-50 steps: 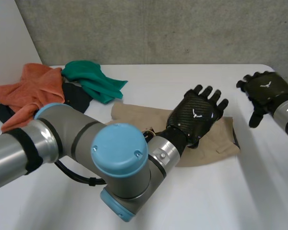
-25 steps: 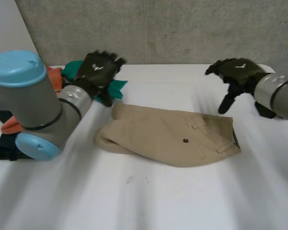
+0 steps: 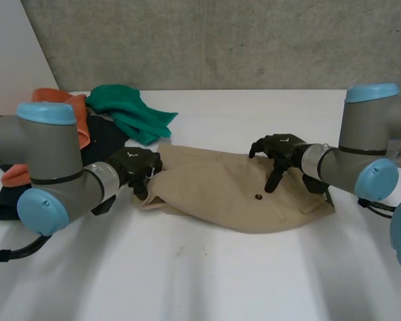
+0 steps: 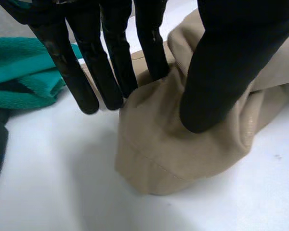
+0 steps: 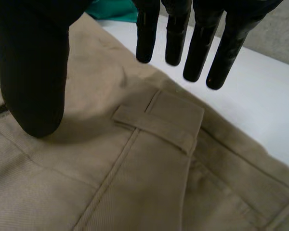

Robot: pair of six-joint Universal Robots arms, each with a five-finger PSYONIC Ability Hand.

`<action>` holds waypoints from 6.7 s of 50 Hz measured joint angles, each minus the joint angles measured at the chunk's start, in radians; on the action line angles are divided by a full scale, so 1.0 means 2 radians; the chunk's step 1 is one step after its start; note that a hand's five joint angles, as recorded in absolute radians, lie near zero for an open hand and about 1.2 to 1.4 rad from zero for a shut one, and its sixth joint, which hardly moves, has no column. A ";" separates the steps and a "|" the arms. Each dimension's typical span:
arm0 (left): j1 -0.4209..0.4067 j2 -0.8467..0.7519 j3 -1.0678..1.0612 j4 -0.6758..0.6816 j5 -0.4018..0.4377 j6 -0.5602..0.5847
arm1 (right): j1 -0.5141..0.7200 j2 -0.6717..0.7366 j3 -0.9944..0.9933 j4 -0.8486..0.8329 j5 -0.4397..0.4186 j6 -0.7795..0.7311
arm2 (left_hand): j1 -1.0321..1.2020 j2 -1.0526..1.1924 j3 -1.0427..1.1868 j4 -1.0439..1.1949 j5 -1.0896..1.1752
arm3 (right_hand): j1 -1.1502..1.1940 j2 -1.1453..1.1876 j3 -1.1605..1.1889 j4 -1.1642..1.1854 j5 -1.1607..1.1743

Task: Fold the laundry.

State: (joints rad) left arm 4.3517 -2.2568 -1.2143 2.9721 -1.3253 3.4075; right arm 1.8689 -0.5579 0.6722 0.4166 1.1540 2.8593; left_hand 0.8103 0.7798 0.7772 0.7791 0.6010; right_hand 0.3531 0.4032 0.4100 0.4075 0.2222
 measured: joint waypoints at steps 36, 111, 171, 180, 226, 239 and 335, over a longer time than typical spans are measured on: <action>-0.017 0.219 -0.107 -0.010 0.001 0.009 | -0.001 -0.306 0.257 0.021 0.046 -0.247 | 0.145 0.205 0.204 0.209 0.195 | 0.315 0.387 0.380 0.389 0.378; -0.069 0.061 0.072 0.061 -0.079 0.171 | -0.010 -0.282 0.253 -0.100 0.100 -0.319 | 0.148 0.206 0.207 0.211 0.200 | 0.315 0.390 0.387 0.390 0.384; -0.143 0.320 -0.323 -0.064 -0.105 0.148 | -0.051 -0.440 0.530 0.063 0.101 -0.381 | 0.151 0.209 0.211 0.212 0.200 | 0.320 0.391 0.387 0.390 0.386; -0.162 0.343 -0.316 -0.136 -0.100 0.149 | -0.071 -0.486 0.561 0.077 0.092 -0.410 | 0.151 0.209 0.211 0.212 0.200 | 0.325 0.391 0.387 0.390 0.389; -0.139 0.299 -0.276 -0.045 -0.101 0.092 | -0.077 -0.485 0.533 -0.009 0.000 -0.239 | -0.246 -0.227 -0.228 -0.228 -0.225 | -0.076 -0.092 -0.099 -0.087 -0.078; -0.161 0.324 -0.339 -0.045 -0.105 0.075 | -0.076 -0.458 0.563 -0.005 -0.008 -0.289 | -0.210 -0.190 -0.188 -0.191 -0.187 | 0.012 0.011 0.013 0.013 0.014; -0.164 0.210 -0.321 0.121 -0.165 0.073 | -0.081 -0.477 0.629 0.027 -0.042 -0.322 | -0.052 -0.022 -0.019 -0.023 -0.020 | 0.024 0.028 0.020 0.019 0.023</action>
State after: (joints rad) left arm 4.0244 -1.8367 -1.8558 3.2132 -1.6561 3.5530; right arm 1.7079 -1.5110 1.9309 0.4710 1.0699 2.2147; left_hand 0.7069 0.7348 0.7391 0.7327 0.5608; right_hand 0.4011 0.4598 0.4496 0.4446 0.2685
